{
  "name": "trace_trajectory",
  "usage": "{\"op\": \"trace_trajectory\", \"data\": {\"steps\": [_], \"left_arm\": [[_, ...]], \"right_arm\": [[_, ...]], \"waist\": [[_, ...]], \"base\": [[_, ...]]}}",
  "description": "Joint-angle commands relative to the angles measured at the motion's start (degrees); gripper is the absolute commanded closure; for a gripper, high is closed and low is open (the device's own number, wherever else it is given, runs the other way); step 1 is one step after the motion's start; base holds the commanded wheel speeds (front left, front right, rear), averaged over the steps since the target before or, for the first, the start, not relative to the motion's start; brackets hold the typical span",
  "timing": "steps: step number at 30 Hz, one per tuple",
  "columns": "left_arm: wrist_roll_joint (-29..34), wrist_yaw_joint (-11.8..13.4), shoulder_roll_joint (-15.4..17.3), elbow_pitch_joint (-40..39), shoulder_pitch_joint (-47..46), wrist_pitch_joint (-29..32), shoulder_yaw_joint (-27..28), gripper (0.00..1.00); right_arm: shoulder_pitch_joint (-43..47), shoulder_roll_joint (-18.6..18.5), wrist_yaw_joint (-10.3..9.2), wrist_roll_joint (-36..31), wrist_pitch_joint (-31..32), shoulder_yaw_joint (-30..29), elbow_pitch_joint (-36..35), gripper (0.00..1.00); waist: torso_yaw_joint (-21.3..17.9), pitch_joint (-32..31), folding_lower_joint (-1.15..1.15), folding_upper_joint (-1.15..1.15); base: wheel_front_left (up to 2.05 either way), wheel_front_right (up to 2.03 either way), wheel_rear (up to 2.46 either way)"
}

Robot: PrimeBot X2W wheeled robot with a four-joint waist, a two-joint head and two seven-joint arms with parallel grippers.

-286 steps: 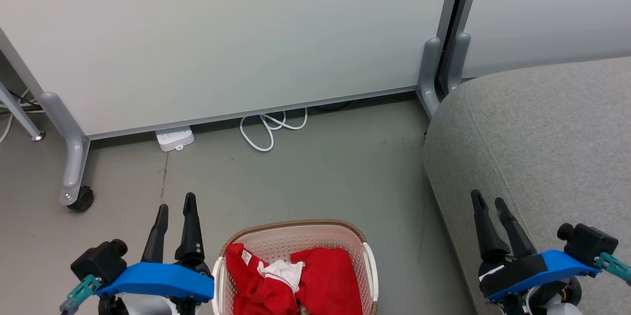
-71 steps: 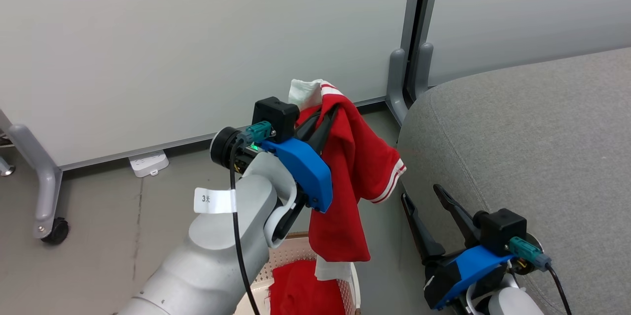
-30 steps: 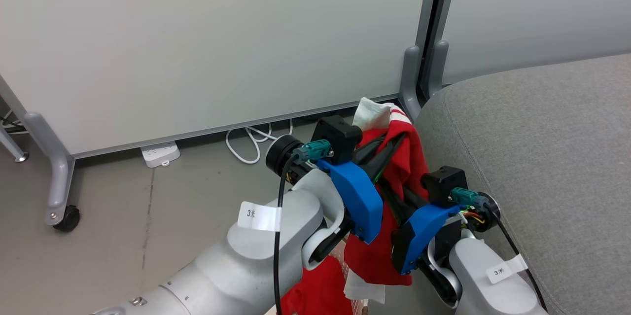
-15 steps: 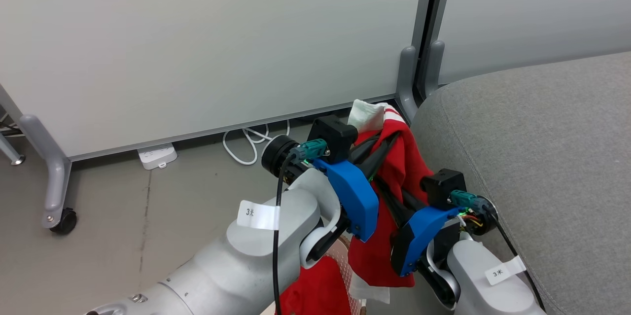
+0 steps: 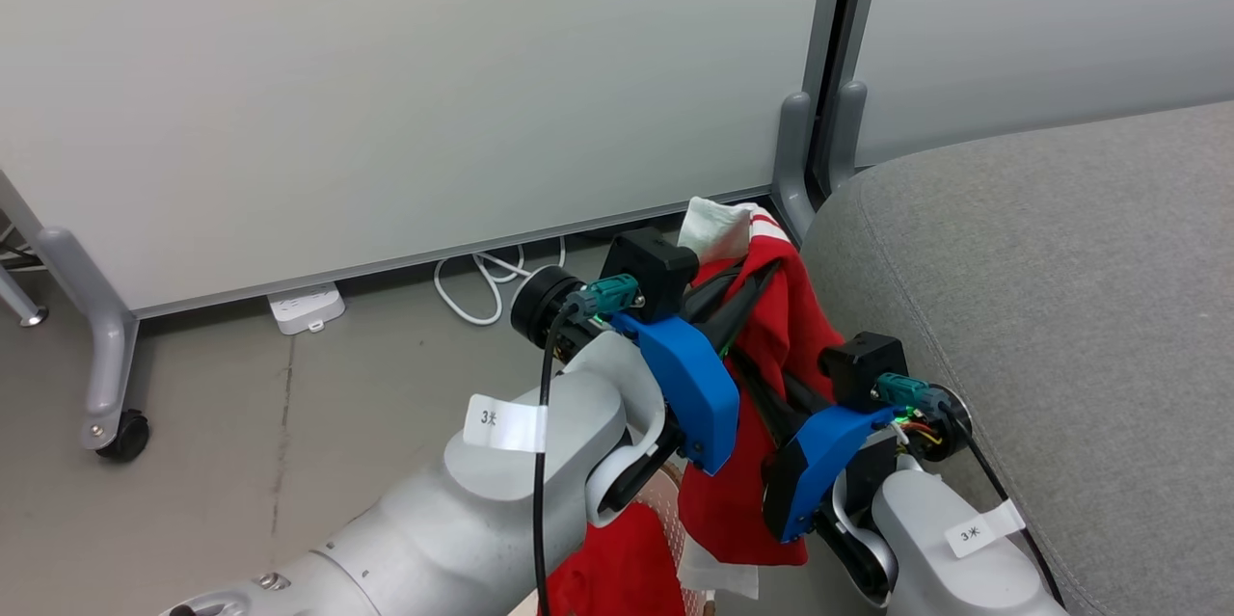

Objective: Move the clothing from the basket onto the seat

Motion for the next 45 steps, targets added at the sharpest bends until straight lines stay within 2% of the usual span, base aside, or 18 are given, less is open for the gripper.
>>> {"op": "trace_trajectory", "data": {"steps": [1,4,5,10,16,20,21,28,36,45], "left_arm": [[-0.05,0.34,-0.01,0.12,-1.32,-0.53,0.11,1.0],[-0.22,0.52,-0.01,-0.04,-1.5,-1.02,0.05,1.0],[-0.37,0.53,-0.02,-0.49,-1.38,-1.34,0.1,0.0],[2.09,0.35,0.13,-0.66,1.26,-2.02,1.97,0.0],[12.1,-0.17,3.57,-6.54,9.31,-2.09,12.38,0.0],[19.12,-1.06,6.05,-12.29,17.82,-2.09,20.3,0.0],[22.52,-1.82,7.22,-15.06,22.05,-2.07,24.16,0.0],[30.53,-4.34,8.3,-20.48,34.3,-2.07,35.22,0.0],[35.26,-5.47,7.13,-21.95,40.49,-2.08,41.85,0.0],[35.98,-5.45,6.99,-23.24,41.83,-2.07,41.86,0.0]], "right_arm": [[-0.51,-0.18,0.03,-0.22,-0.11,0.16,0.42,1.0],[-0.58,-0.18,0.03,0.01,-0.22,0.27,0.57,1.0],[-0.58,-0.18,0.03,0.15,-0.2,0.32,0.51,1.0],[-1.13,-0.18,0.03,-0.17,-0.77,-0.28,-0.06,1.0],[-0.86,-0.18,0.03,-1.55,-1.03,-2.08,-0.77,1.0],[0.06,-0.18,0.03,-2.14,-0.91,-3.08,-1.61,1.0],[0.38,-0.18,0.03,-2.55,-0.72,-3.74,-2.13,1.0],[1.84,-0.18,0.03,-4.41,-0.04,-6.85,-4.34,1.0],[3.78,-0.18,0.03,-5.75,1.53,-8.81,-7.59,1.0],[5.62,-0.18,0.03,-5.29,2.72,-9.55,-10.33,1.0]], "waist": [[-0.05,-0.02,0.0,0.0],[-0.16,-0.1,0.0,0.0],[-0.21,-0.14,0.0,0.0],[-0.32,0.15,0.0,0.0],[-0.14,1.04,0.0,0.0],[-0.2,1.55,0.0,0.0],[-0.23,1.79,0.0,0.0],[0.3,2.12,0.0,0.0],[0.45,2.12,0.0,0.0],[-1.73,2.29,0.0,0.0]], "base": [[0.0,0.0,0.0],[0.0,0.0,0.0],[0.0,0.0,0.0],[0.0,0.0,0.0],[0.0,0.0,0.0],[0.0,0.0,0.0],[0.0,0.0,0.0],[0.0,0.0,0.0],[0.0,0.0,0.0],[0.0,0.0,0.0]]}}
